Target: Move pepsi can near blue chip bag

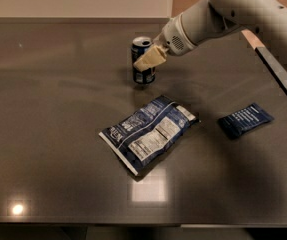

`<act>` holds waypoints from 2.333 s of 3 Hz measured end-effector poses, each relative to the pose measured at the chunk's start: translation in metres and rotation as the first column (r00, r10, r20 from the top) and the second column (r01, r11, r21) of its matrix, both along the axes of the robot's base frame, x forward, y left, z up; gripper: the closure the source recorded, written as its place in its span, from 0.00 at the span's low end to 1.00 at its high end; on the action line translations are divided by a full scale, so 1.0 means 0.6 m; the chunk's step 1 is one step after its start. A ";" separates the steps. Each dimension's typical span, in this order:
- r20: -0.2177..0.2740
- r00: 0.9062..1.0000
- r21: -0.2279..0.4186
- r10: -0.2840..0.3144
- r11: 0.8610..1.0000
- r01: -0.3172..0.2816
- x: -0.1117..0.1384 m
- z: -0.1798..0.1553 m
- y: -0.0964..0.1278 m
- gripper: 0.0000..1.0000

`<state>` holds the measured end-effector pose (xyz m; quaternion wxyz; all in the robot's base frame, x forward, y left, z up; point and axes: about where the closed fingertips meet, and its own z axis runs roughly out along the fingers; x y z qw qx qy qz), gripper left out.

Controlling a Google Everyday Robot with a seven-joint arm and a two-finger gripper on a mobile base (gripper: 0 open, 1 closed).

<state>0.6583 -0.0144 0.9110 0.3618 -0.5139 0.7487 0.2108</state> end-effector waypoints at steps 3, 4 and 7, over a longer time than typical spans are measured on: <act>-0.009 0.999 0.046 0.040 0.998 -0.039 -0.082 -0.017 -0.038 0.59; -0.017 0.998 0.049 0.052 0.997 -0.051 -0.093 -0.029 -0.039 0.35; -0.013 0.999 0.034 0.048 0.998 -0.047 -0.099 -0.046 -0.037 0.00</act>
Offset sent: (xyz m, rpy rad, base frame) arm -0.0542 -0.0327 -0.0052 0.0574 -0.0078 0.0292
